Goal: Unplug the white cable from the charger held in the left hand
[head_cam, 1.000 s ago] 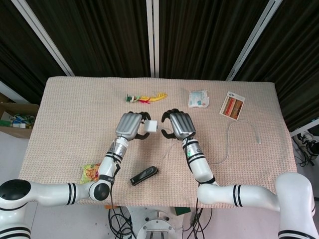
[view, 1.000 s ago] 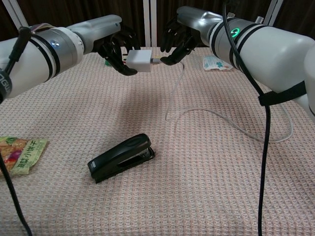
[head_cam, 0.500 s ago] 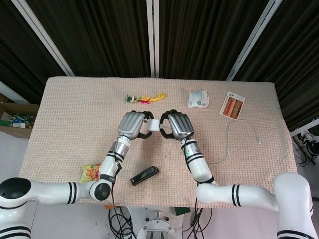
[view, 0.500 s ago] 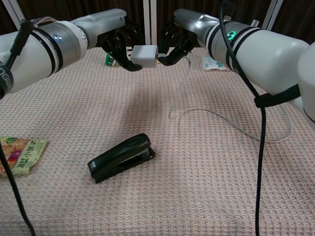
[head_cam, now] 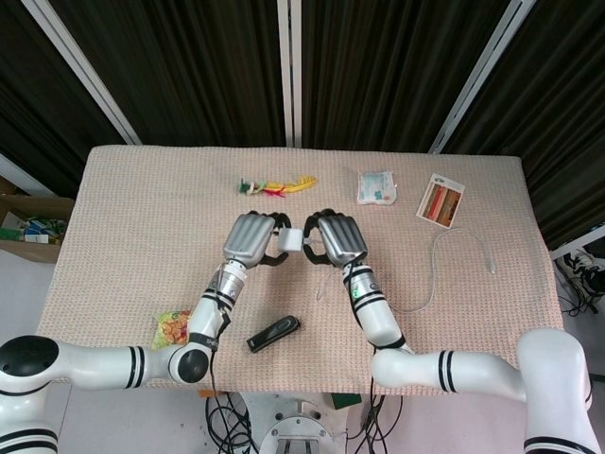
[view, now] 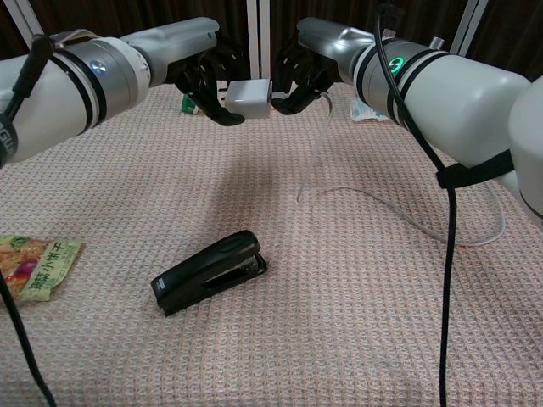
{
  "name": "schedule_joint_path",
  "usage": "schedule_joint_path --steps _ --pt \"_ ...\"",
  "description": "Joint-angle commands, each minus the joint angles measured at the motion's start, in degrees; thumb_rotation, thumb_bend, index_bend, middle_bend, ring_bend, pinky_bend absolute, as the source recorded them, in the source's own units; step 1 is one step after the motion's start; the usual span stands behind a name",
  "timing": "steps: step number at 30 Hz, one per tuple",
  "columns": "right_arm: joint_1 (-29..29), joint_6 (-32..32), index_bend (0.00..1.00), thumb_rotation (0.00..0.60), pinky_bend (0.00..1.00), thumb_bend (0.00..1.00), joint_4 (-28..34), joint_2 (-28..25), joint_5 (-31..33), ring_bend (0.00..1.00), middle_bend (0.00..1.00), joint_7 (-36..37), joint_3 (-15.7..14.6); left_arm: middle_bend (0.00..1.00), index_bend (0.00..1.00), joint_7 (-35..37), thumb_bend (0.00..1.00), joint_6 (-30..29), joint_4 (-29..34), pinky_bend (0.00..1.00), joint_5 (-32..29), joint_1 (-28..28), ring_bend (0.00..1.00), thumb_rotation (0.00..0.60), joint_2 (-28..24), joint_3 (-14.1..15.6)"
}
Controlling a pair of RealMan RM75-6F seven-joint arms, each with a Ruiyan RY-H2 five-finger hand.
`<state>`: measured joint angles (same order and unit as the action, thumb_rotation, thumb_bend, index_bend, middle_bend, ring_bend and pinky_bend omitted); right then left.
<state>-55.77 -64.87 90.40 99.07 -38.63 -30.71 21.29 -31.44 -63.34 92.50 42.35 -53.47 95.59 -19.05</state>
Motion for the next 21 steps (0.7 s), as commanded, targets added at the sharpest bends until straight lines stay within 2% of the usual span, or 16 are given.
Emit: schedule_joint_path --steps 1,7,11,17,21 --pt "-0.18 -0.35 0.68 0.6 0.39 0.45 0.18 -0.09 -0.15 0.24 0.42 -1.0 -0.43 0.6 0.66 -0.01 0.47 0.31 -0.25 0.37 -0.53 -0.08 0.47 0.6 -0.21 0.1" --pt "0.45 -1.7 0.7 0.6 0.39 0.45 0.47 -0.42 -1.93 0.25 0.43 -1.93 -1.66 0.61 0.66 0.95 0.47 0.76 -0.85 0.37 -1.02 0.23 0.47 0.6 -0.65 0.4" --pt "1.49 -2.27 0.7 0.6 0.39 0.45 1.63 -2.41 -1.79 0.25 0.43 -2.58 -1.96 0.6 0.66 2.02 0.47 0.41 -2.83 0.37 -0.33 1.19 0.47 0.6 -0.51 1.59" --pt "3.96 -2.82 0.7 0.6 0.39 0.45 2.66 -5.49 -1.27 0.25 0.43 -1.67 -2.44 0.6 0.66 6.14 0.47 3.76 -12.71 0.36 -0.17 3.19 0.47 0.6 1.96 4.41" --pt "4.74 0.47 0.7 0.6 0.39 0.45 0.56 -6.35 0.49 0.25 0.42 0.12 -2.78 0.6 0.66 7.95 0.47 5.35 -20.45 0.36 1.26 4.07 0.46 0.6 5.35 6.25"
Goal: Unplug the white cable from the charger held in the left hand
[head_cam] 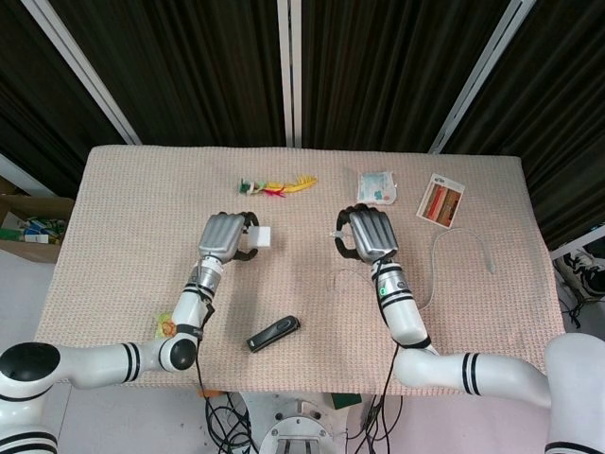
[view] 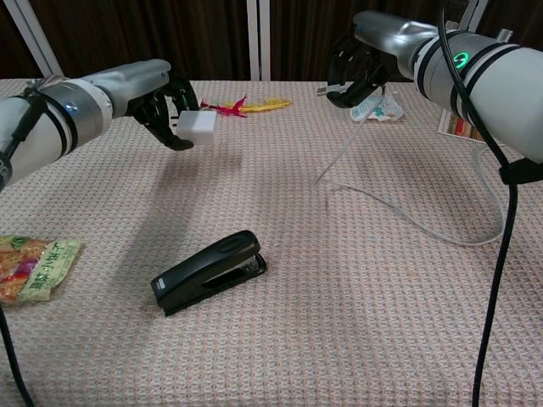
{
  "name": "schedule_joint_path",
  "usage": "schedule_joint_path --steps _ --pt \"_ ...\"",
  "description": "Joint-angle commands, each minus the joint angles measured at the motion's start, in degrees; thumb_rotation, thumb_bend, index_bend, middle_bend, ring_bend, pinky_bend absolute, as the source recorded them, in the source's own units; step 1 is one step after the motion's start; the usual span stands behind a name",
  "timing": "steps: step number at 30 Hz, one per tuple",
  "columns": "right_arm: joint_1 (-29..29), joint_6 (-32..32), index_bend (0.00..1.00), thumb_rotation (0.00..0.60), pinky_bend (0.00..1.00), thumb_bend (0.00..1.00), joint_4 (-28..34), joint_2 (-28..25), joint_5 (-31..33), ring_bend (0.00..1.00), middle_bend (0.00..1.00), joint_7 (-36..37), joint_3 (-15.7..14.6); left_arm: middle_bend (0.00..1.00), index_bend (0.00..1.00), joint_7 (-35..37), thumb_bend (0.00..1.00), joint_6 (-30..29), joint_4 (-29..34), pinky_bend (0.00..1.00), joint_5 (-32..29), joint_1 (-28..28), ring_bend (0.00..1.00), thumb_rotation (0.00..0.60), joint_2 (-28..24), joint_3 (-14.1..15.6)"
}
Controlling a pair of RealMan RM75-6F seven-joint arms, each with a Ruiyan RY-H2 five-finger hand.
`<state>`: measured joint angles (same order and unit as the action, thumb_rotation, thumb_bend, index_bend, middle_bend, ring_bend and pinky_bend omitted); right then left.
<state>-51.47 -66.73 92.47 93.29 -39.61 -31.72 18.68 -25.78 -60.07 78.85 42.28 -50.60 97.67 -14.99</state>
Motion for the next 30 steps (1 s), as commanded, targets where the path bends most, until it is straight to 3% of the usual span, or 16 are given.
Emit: schedule_joint_path --steps 1,4,6,8,9,12,13,17,23,27,30 --pt "0.42 3.45 0.7 0.6 0.39 0.45 -2.25 -0.62 1.94 0.25 0.42 1.69 -0.08 0.6 0.66 2.59 0.47 2.32 -8.0 0.35 1.68 1.39 0.46 0.6 3.91 2.47" --pt "0.06 6.65 0.67 0.6 0.39 0.45 -5.5 0.1 2.91 0.25 0.4 3.22 -0.08 0.55 0.61 3.65 0.44 2.86 -10.44 0.34 3.07 1.9 0.44 0.6 5.32 2.91" --pt "-0.58 8.51 0.62 0.6 0.39 0.44 -8.46 1.23 3.74 0.25 0.39 3.2 -0.47 0.47 0.5 3.66 0.37 2.87 -11.01 0.33 4.26 2.14 0.39 0.6 5.5 3.24" --pt "-1.31 10.42 0.51 0.6 0.37 0.4 -10.76 2.14 5.16 0.23 0.36 2.59 -0.85 0.36 0.37 2.93 0.3 2.47 -11.22 0.31 5.2 2.34 0.31 0.6 5.35 3.6" --pt "-1.77 11.74 0.4 0.6 0.35 0.37 -11.92 2.55 6.1 0.21 0.33 2.27 -1.03 0.31 0.32 2.5 0.27 2.24 -10.93 0.3 5.67 2.51 0.27 0.6 5.0 3.71" --pt "-2.15 13.54 0.08 0.6 0.29 0.27 -13.23 2.62 6.23 0.14 0.22 2.58 -1.31 0.25 0.26 2.16 0.22 0.5 -8.6 0.28 7.29 3.42 0.22 0.6 3.2 3.61" --pt "-1.97 13.59 0.03 0.6 0.28 0.24 -12.99 2.15 5.58 0.12 0.19 2.97 -1.37 0.24 0.25 1.79 0.21 -0.26 -7.62 0.27 8.03 3.77 0.22 0.6 2.29 3.77" --pt "0.44 11.52 0.0 0.6 0.26 0.21 -8.38 -2.65 1.71 0.1 0.16 5.7 -1.01 0.24 0.25 0.76 0.18 -3.83 -1.22 0.26 10.51 6.0 0.22 0.6 -3.26 4.1" --pt "8.21 5.1 0.01 0.6 0.26 0.23 4.15 -15.13 -8.56 0.1 0.2 11.79 -2.03 0.27 0.25 2.53 0.18 -9.93 8.39 0.25 14.42 11.82 0.22 0.6 -13.8 5.19" --pt "16.04 1.71 0.03 0.6 0.31 0.27 11.26 -26.7 -19.68 0.1 0.21 18.06 -6.3 0.28 0.27 2.52 0.18 -14.36 11.68 0.25 19.9 16.85 0.22 0.6 -21.49 9.39" --pt "22.09 -2.76 0.03 0.6 0.28 0.29 13.63 -32.94 -26.47 0.1 0.2 21.24 -10.15 0.28 0.27 3.54 0.18 -17.84 14.39 0.22 21.91 21.33 0.22 0.6 -25.97 12.16"
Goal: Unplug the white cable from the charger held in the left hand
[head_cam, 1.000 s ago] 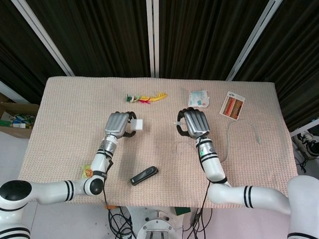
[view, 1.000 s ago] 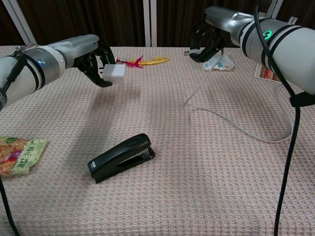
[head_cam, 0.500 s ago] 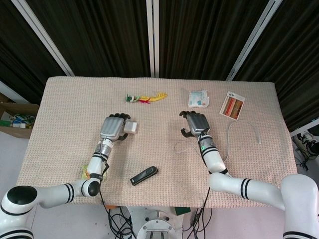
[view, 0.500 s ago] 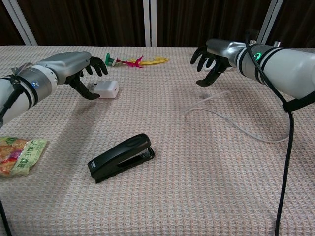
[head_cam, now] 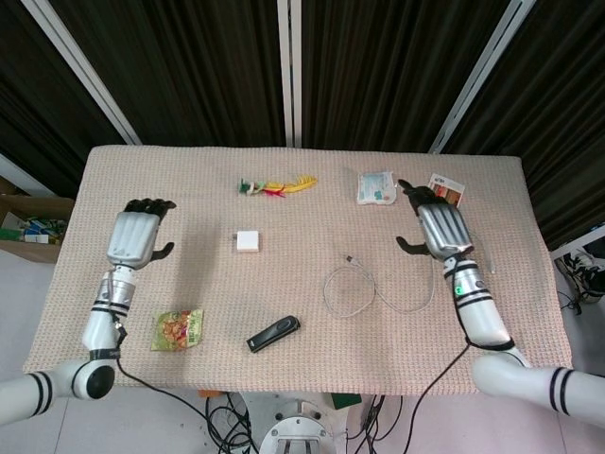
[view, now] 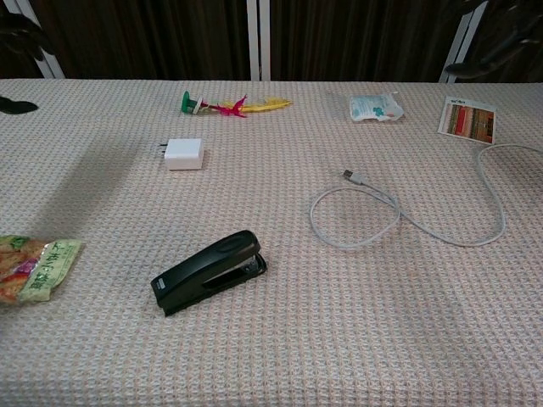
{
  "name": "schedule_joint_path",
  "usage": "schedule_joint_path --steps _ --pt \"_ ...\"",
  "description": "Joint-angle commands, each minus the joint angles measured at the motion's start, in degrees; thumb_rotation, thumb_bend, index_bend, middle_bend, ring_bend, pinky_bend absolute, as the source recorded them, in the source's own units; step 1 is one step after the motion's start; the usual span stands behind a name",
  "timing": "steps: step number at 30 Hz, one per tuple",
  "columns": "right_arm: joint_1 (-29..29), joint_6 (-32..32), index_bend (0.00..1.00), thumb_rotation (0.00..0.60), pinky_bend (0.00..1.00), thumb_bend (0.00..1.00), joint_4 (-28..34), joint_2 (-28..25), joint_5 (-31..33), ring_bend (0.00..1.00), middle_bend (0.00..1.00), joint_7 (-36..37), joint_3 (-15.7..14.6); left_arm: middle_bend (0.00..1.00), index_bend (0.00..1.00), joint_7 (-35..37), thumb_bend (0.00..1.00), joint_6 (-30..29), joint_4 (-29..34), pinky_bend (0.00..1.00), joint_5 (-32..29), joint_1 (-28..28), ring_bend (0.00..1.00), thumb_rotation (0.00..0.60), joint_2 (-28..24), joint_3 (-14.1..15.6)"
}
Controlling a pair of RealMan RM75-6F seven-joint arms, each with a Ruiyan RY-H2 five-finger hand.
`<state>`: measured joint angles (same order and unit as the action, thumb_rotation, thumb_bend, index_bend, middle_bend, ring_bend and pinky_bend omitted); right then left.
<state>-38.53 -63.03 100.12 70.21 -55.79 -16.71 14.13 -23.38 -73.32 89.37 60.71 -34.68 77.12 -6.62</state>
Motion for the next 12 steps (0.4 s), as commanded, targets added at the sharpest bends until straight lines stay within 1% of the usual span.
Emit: schedule_joint_path --steps 1,3,6,9,12 --pt "10.9 -8.0 0.03 0.6 0.27 0.3 6.27 -11.02 -11.98 0.1 0.19 6.92 -6.76 0.28 0.27 1.78 0.18 -5.69 4.66 0.22 3.67 6.89 0.22 0.6 -6.52 4.44" --pt "14.85 -11.13 0.03 0.6 0.26 0.3 6.16 -12.53 -15.37 0.1 0.17 9.29 -9.48 0.28 0.27 3.96 0.18 -7.78 5.99 0.21 4.64 10.28 0.22 0.6 -8.74 6.26" --pt "20.04 -15.5 0.02 0.6 0.26 0.31 4.19 -12.77 -19.82 0.1 0.16 14.09 -12.71 0.28 0.27 6.88 0.18 -11.78 5.94 0.21 7.33 15.22 0.22 0.6 -10.23 8.96" --pt "24.21 -19.5 0.02 0.6 0.25 0.31 1.49 -11.65 -22.98 0.1 0.15 17.04 -14.89 0.28 0.27 9.19 0.18 -16.8 5.02 0.21 10.4 20.07 0.22 0.6 -9.68 10.98" --pt "27.11 -22.39 0.02 0.6 0.25 0.32 -0.8 -9.64 -25.14 0.1 0.15 18.59 -16.04 0.28 0.27 10.33 0.18 -20.44 3.82 0.21 12.93 23.99 0.22 0.6 -8.46 12.56"
